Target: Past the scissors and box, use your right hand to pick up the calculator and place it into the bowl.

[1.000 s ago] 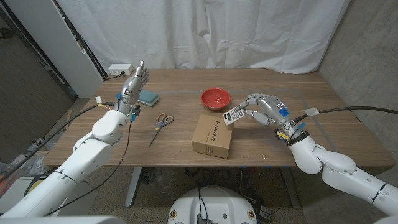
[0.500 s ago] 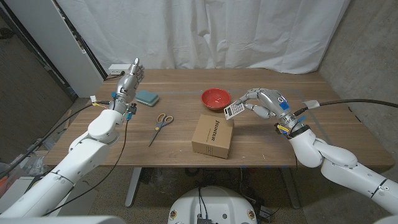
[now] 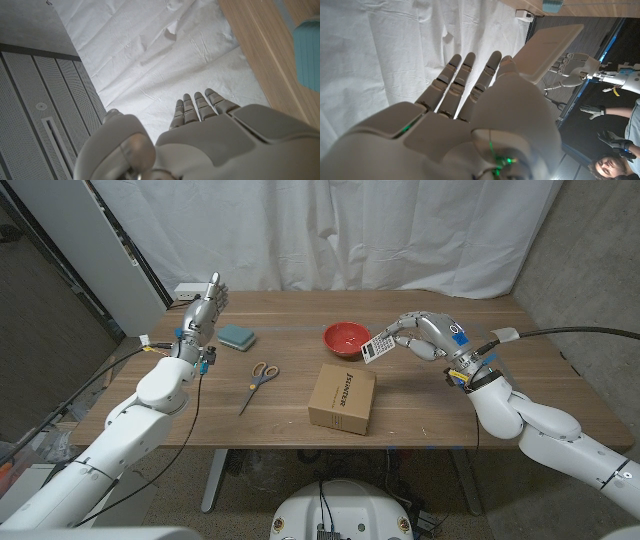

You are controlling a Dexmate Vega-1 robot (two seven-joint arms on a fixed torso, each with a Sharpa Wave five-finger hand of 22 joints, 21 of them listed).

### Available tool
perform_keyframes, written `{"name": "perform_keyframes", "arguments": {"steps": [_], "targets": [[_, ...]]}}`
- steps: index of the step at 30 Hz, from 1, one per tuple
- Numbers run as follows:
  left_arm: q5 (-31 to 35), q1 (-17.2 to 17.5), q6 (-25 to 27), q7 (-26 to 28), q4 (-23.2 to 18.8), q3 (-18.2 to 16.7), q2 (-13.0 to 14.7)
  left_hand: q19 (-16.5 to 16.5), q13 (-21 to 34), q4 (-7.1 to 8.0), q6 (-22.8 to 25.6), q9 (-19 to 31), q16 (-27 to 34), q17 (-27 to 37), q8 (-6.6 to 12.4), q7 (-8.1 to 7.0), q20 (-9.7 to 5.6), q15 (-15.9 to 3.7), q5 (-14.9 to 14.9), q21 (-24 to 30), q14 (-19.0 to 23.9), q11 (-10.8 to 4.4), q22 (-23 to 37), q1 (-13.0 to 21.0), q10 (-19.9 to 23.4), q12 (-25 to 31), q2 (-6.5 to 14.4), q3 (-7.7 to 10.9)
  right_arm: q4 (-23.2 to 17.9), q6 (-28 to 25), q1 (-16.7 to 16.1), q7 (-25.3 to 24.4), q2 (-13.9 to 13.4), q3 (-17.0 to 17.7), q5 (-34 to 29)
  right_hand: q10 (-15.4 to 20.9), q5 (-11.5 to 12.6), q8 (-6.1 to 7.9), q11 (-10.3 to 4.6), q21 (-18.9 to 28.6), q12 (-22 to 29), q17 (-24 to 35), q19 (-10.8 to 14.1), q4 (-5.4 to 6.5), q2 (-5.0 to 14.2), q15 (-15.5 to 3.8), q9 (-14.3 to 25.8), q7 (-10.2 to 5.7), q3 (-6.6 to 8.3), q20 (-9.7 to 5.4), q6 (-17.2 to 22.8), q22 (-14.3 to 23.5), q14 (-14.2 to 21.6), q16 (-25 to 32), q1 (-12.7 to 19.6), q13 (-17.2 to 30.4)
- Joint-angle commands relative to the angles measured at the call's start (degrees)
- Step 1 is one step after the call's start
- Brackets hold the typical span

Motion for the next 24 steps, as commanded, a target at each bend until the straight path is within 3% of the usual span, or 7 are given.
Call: {"name": "perform_keyframes", "arguments": {"steps": [1, 14, 19, 24], "targets": [[-0.02, 0.69, 0.12, -0.36, -0.55, -0.03, -0.28, -0.31, 0.15, 0.13, 0.52, 0.32, -0.18, 0.28, -0.02, 0.0, 0.01, 0.33, 0.15, -0.04, -0.1, 0.2, 0.31, 0.21, 0.41, 0.09, 0.25, -0.52, -0.73, 0.07, 0.23, 2.65, 0.41, 2.82, 2.55, 0.37, -0.01, 0.38, 0.16, -0.11, 0.22, 0.07, 0.51, 0.14, -0.19, -7.41, 0.27, 3.85, 0.28, -7.4, 4.14, 0.14, 0.66, -0.1, -0.11, 0.28], [0.49, -0.46, -0.25, -0.96, 0.09, 0.14, -0.3, -0.31, 0.15, 0.11, 0.57, 0.32, -0.19, 0.28, -0.01, 0.08, 0.0, 0.29, 0.14, -0.03, -0.11, 0.17, 0.3, 0.3, 0.42, 0.1, 0.32, -0.62, 0.88, -0.29, 4.35, 5.3, 2.82, 1.72, 3.34, 0.19, -0.07, 0.18, 0.14, -0.15, 0.13, 0.08, 0.63, 0.23, -0.18, -7.35, 0.41, 3.85, 0.39, -7.37, 3.96, 0.15, 0.8, -0.12, -0.13, 0.34], [0.71, -2.24, -0.9, -1.79, 1.58, 1.25, -0.8, -0.34, 0.15, 0.09, 0.54, 0.32, -0.19, 0.27, -0.02, 0.05, 0.05, 0.35, 0.14, -0.05, -0.12, 0.23, 0.3, 0.35, 0.39, 0.08, 0.36, -0.67, 3.39, 0.59, 7.46, 5.94, 4.13, -0.28, 3.41, 0.18, -0.08, 0.19, 0.12, -0.16, 0.12, 0.05, 0.63, 0.23, -0.18, -7.35, 0.47, 3.84, 0.43, -7.38, 4.0, 0.15, 0.8, -0.16, -0.1, 0.36], [1.09, -1.72, -1.39, -0.6, 1.3, 0.63, -1.04, -0.31, 0.15, 0.09, 0.54, 0.32, -0.18, 0.27, -0.02, 0.07, -0.04, 0.33, 0.14, -0.03, -0.09, 0.21, 0.3, 0.38, 0.44, 0.1, 0.38, -0.7, 5.49, 1.64, 10.04, 6.36, 5.01, -1.69, 3.91, 0.26, -0.1, 0.18, 0.18, -0.04, 0.13, -0.1, 1.06, 0.31, -0.19, -7.33, 0.57, 3.83, 0.47, -7.38, 4.03, 0.13, 1.07, -0.17, -0.18, 0.37]]}}
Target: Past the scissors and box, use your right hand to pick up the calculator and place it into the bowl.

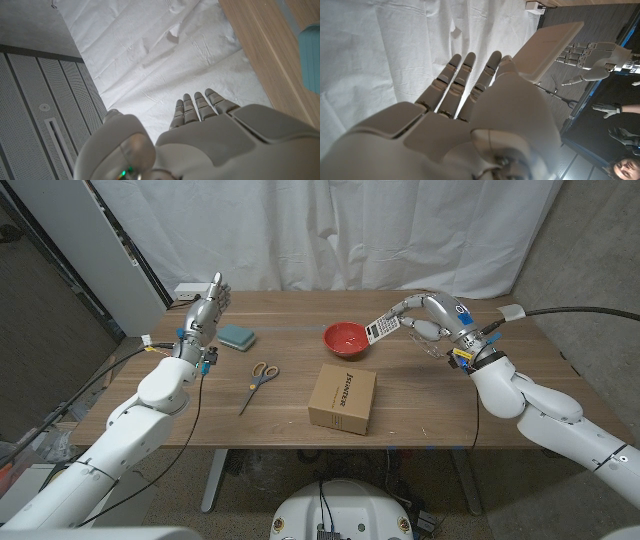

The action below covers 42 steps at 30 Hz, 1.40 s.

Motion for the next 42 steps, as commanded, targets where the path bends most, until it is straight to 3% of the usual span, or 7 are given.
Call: {"name": "perform_keyframes", "arguments": {"steps": [1, 19, 42], "targets": [[0.7, -0.65, -1.01, 0.82, 0.67, -0.09, -0.55, -0.33, 0.15, -0.13, 0.53, 0.32, -0.19, 0.27, -0.03, 0.08, 0.05, 0.34, 0.14, -0.04, -0.11, 0.19, 0.26, 0.39, 0.45, 0.11, 0.39, -0.49, 4.44, 1.85, 6.06, 1.74, 2.44, -3.16, 1.18, 0.28, -0.11, 0.31, 0.19, -0.06, 0.13, -0.13, 0.77, 0.09, 0.2, -7.19, 0.4, 3.64, 0.24, -7.06, 3.86, 0.04, 0.92, -0.18, -0.58, 0.1], [0.72, 0.78, -1.02, 0.68, -0.75, -0.87, -0.37, -0.32, 0.15, -0.18, 0.55, 0.32, -0.2, 0.27, -0.02, 0.11, 0.05, 0.41, 0.12, -0.04, -0.11, 0.11, 0.26, 0.57, 0.4, 0.08, 0.52, -0.66, 7.81, 2.01, 10.91, 2.97, 4.06, -6.62, 1.24, 0.44, -0.17, 0.19, 0.21, -0.04, 0.04, -0.63, 1.17, 0.2, 0.06, -7.24, 0.5, 3.63, 0.3, -7.21, 3.96, 0.02, 1.13, -0.47, -0.7, 0.04], [1.7, 5.41, 0.11, 1.38, -4.83, -2.73, 0.28, -0.32, 0.15, -0.24, 0.57, 0.32, -0.19, 0.27, -0.02, 0.13, 0.11, 0.4, 0.08, -0.03, -0.07, 0.05, 0.26, 0.81, 0.47, 0.11, 0.7, -0.9, 10.71, 1.56, 16.0, 3.92, 6.82, -11.05, 0.21, 0.26, -0.31, -0.04, 0.18, -0.08, -0.13, -0.95, 1.39, 0.27, 0.14, -7.21, 0.71, 3.64, 0.55, -7.18, 3.71, 0.05, 1.28, -0.64, -0.72, 0.06]]}}
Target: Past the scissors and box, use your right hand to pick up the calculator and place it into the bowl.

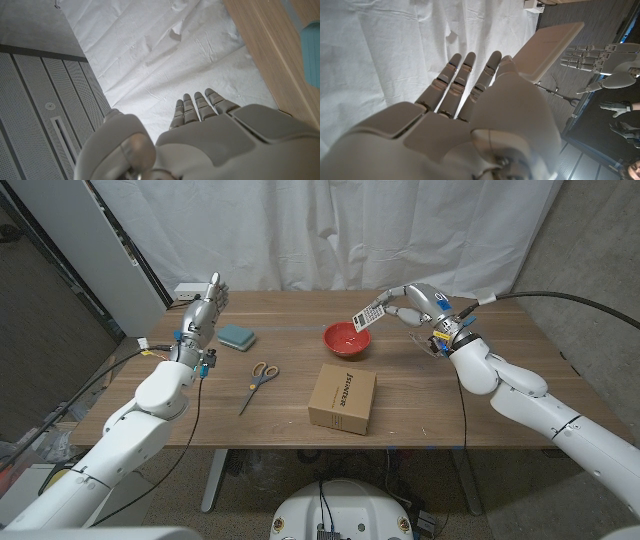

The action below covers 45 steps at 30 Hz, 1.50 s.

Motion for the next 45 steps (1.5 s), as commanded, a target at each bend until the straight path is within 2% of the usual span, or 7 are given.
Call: {"name": "perform_keyframes", "arguments": {"steps": [1, 8, 32, 37, 45], "targets": [[0.42, 1.58, 0.38, -0.49, -1.29, -0.67, 0.28, -0.12, 0.15, -0.01, 0.5, 0.32, -0.18, 0.27, -0.05, 0.1, -0.07, 0.36, 0.08, -0.03, -0.04, 0.05, 0.28, 0.52, 0.49, 0.12, 0.4, -0.68, 2.1, -0.3, 3.32, 0.43, 1.81, -2.68, -0.79, 0.27, -0.02, -0.06, 0.18, -0.11, -0.13, 0.15, 0.55, 0.03, 0.2, -7.2, 0.35, 3.64, 0.32, -7.38, 3.7, 0.2, 0.72, -0.2, -0.14, 0.07], [-0.14, 1.51, -0.18, -1.56, -0.48, -0.46, -0.11, -0.12, 0.15, -0.02, 0.55, 0.32, -0.17, 0.27, -0.03, 0.06, -0.07, 0.4, 0.07, -0.03, -0.02, 0.08, 0.28, 0.57, 0.5, 0.12, 0.43, -0.74, 5.17, -0.56, 6.82, 1.07, 3.52, -4.92, -1.58, 0.17, -0.07, -0.11, 0.19, -0.13, -0.2, 0.11, 0.58, 0.06, 0.21, -7.21, 0.42, 3.64, 0.39, -7.35, 3.64, 0.21, 0.81, -0.2, -0.17, 0.09], [-0.14, -1.21, -0.76, -3.03, 1.7, 0.85, -0.09, -0.12, 0.16, -0.06, 0.66, 0.32, -0.14, 0.27, 0.01, 0.05, -0.03, 0.4, 0.02, -0.03, 0.09, 0.13, 0.28, 0.74, 0.55, 0.13, 0.56, -0.97, 14.66, -3.63, 13.38, -1.44, 9.14, -11.01, -1.34, 0.26, -0.17, -0.21, 0.21, -0.24, -0.24, 0.04, 0.59, 0.14, 0.17, -7.16, 0.6, 3.64, 0.57, -7.34, 3.58, 0.21, 0.97, -0.23, -0.27, 0.16], [-0.62, -1.45, -0.81, -3.19, 2.34, 1.19, -0.32, -0.13, 0.16, -0.06, 0.61, 0.32, -0.13, 0.27, -0.02, -0.03, -0.05, 0.4, 0.01, -0.03, 0.13, 0.29, 0.28, 0.78, 0.71, 0.18, 0.59, -1.03, 15.37, -4.89, 14.91, -1.38, 9.29, -12.94, -3.56, 0.25, -0.21, -0.23, 0.2, -0.23, -0.26, 0.03, 0.68, 0.17, 0.15, -7.13, 0.61, 3.63, 0.6, -7.28, 3.6, 0.21, 0.97, -0.25, -0.32, 0.16], [-0.45, -1.44, -0.28, -3.01, 1.91, 1.31, 0.3, -0.13, 0.16, -0.08, 0.65, 0.32, -0.13, 0.27, 0.0, 0.01, -0.04, 0.46, -0.01, -0.03, 0.16, 0.24, 0.28, 0.84, 0.63, 0.15, 0.62, -1.11, 17.4, -4.67, 16.46, -1.49, 9.74, -14.33, -3.06, 0.13, -0.24, -0.32, 0.17, -0.27, -0.34, 0.01, 0.68, 0.15, 0.17, -7.17, 0.55, 3.65, 0.71, -7.25, 3.61, 0.21, 0.95, -0.28, -0.28, 0.18]]}}
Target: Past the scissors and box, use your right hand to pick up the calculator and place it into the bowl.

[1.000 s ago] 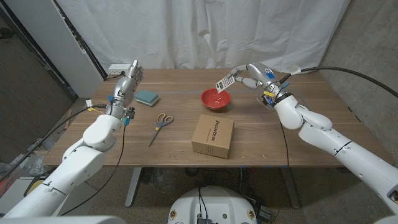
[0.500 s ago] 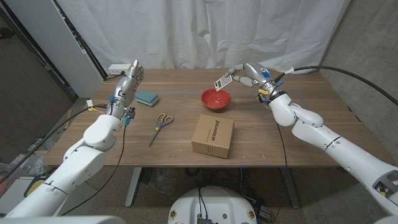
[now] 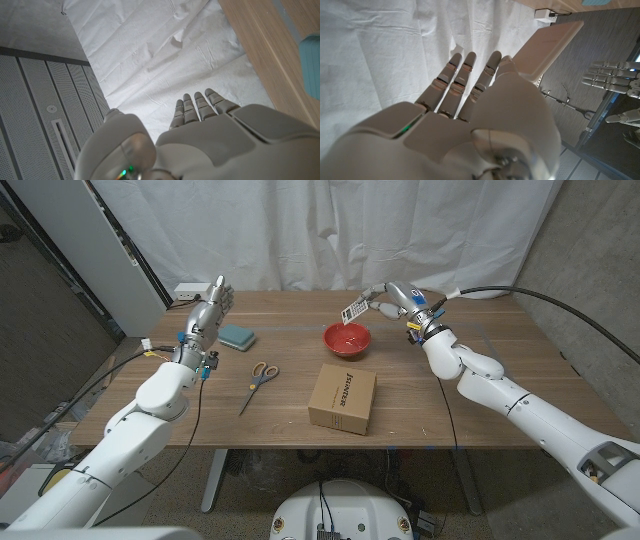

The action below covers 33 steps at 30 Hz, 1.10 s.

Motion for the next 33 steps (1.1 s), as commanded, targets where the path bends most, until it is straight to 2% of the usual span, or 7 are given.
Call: {"name": "perform_keyframes", "arguments": {"steps": [1, 19, 33], "targets": [[-0.01, -0.23, 0.79, 0.17, -0.14, 0.31, 0.57, -0.16, 0.15, 0.05, 0.65, 0.32, -0.14, 0.27, -0.01, -0.03, -0.03, 0.47, -0.01, -0.04, 0.13, -0.11, 0.29, 0.55, 0.3, 0.14, 0.32, -0.56, 3.57, -0.53, 3.13, -0.27, 1.27, -2.97, -0.31, 0.13, -0.24, 0.05, 0.16, -0.28, -0.06, -0.01, 0.47, 0.08, 0.17, -6.98, 0.12, 3.65, 0.32, -7.03, 3.59, 0.06, 0.53, -0.08, -0.3, 0.2], [-0.03, -0.18, 2.16, 0.6, -1.17, 0.29, 1.19, -0.14, 0.15, 0.03, 0.66, 0.32, -0.14, 0.27, -0.01, -0.08, -0.06, 0.38, -0.05, -0.03, 0.17, -0.13, 0.29, 0.66, 0.29, 0.12, 0.4, -0.74, 9.46, -1.39, 5.89, -2.9, 3.1, -6.11, -1.25, 0.04, -0.33, -0.04, 0.14, -0.32, -0.14, 0.0, 0.57, 0.13, 0.2, -6.94, 0.15, 3.64, 0.52, -6.91, 3.66, 0.06, 0.72, -0.02, -0.36, 0.27], [-0.54, -0.67, 2.2, 0.54, -0.53, 0.24, 1.12, -0.2, 0.15, 0.02, 0.72, 0.32, -0.15, 0.27, 0.01, 0.01, 0.0, 0.35, -0.08, -0.05, 0.18, -0.16, 0.29, 0.73, 0.24, 0.1, 0.47, -0.85, 13.44, -0.74, 8.97, -2.23, 4.36, -9.26, -1.45, 0.06, -0.4, -0.15, 0.17, -0.3, -0.17, 0.02, 0.76, 0.2, 0.14, -6.89, 0.04, 3.63, 0.6, -6.73, 3.69, 0.06, 0.98, 0.04, -0.48, 0.32]]}}
